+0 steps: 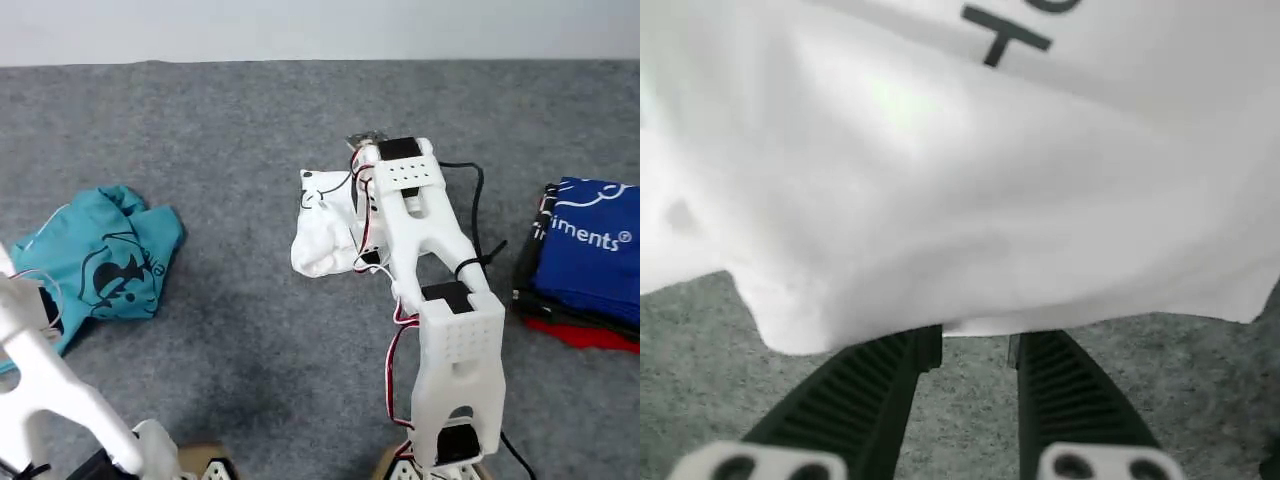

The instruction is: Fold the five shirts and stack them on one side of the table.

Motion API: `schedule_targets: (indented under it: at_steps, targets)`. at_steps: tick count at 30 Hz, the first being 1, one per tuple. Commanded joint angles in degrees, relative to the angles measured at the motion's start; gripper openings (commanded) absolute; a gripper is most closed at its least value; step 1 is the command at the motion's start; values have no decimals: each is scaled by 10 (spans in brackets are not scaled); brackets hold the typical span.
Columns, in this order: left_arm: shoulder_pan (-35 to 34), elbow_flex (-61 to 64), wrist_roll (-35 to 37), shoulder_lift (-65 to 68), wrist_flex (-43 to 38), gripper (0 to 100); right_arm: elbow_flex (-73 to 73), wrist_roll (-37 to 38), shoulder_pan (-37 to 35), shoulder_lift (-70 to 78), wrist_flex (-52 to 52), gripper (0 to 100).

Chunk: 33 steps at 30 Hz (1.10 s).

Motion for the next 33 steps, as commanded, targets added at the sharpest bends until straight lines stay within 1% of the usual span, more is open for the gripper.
schedule_targets:
  at_steps: [1, 5, 9, 11, 14, 17, 21, 24, 29, 33]
  targets:
    - [1, -1, -4, -17, 3, 5, -34, -7, -2, -30, -21, 121]
    - [1, -1, -4, -17, 3, 5, -34, -4, 0, -9, -32, 117]
    - [1, 17, -5, -17, 2, 5, -34, -2, 0, -9, -30, 2]
    - [1, 29, -5, -17, 2, 5, -34, 7, 0, -15, -26, 21]
    - [1, 36, -5, -17, 2, 5, -34, 25, 5, -24, -25, 10]
    - [1, 32, -5, -18, -1, 5, -34, 47, 26, -41, -24, 10]
    - [-1, 32, -5, -21, -10, 5, -34, 101, 67, -67, -7, 10]
    - [0, 32, -5, -21, -10, 5, -34, 171, 109, -77, 0, 10]
    - [1, 32, -6, -20, -10, 5, -35, 265, 182, -80, -27, 10]
    - [1, 32, -6, -18, -11, 5, -35, 316, 206, -78, -48, 10]
